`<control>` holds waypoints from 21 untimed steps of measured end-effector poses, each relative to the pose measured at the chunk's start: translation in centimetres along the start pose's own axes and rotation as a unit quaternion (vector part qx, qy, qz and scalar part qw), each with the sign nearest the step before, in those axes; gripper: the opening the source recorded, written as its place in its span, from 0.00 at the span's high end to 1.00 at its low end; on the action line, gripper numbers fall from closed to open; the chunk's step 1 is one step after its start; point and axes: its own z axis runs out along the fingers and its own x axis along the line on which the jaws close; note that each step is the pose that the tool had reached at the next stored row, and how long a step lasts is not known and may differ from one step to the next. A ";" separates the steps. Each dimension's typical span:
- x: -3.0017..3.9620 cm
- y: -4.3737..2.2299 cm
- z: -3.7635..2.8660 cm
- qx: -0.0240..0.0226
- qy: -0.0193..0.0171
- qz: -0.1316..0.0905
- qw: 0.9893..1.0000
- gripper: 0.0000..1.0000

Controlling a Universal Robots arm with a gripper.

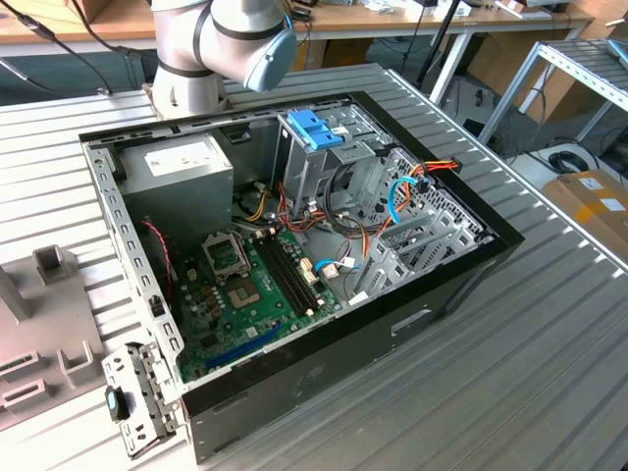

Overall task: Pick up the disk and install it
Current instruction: 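Pick up the disk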

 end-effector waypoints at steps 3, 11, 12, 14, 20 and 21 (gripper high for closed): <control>0.01 0.09 0.08 0.000 0.000 0.000 1.000 0.52; -0.02 0.30 0.29 0.000 0.000 0.000 1.000 0.52; -0.03 0.31 0.31 0.000 0.000 0.000 1.000 0.52; -0.05 0.33 0.35 0.000 0.000 0.000 1.000 0.52; -0.14 0.40 0.49 0.000 0.000 0.000 1.000 0.52; -0.15 0.40 0.50 0.000 0.000 0.000 1.000 0.52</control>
